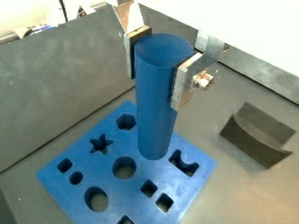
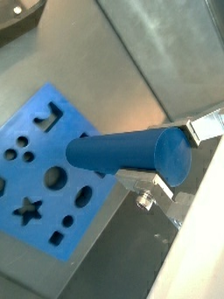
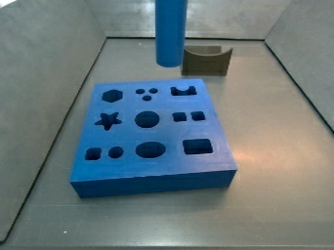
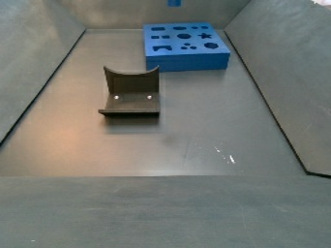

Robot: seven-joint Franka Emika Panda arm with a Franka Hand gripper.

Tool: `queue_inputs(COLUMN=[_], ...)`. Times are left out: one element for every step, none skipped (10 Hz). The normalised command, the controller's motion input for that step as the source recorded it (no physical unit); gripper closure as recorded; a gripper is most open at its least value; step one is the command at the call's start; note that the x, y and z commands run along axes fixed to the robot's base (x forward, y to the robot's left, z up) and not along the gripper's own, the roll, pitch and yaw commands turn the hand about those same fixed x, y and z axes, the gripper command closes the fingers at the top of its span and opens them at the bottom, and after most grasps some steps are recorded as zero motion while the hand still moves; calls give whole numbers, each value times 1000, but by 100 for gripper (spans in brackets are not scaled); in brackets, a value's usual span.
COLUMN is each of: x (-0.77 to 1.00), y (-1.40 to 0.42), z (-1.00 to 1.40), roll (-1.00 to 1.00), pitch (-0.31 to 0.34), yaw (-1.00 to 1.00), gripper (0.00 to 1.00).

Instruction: Insert the round object.

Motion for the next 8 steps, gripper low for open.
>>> queue_inputs(x=[-389, -366, -217, 0, 23, 11, 51, 20], y=[-83, -226, -394, -431, -334, -206, 0, 37], z=[-1000, -1000, -1000, -677, -523, -400, -291, -191], roll=[0, 0, 43, 73, 14, 0, 0, 0], pitch=[-6, -10, -64, -14, 0, 0, 27, 51], yaw=[-63, -49, -43, -43, -46, -29, -29, 0], gripper=[100, 100, 100, 100, 100, 100, 100, 100])
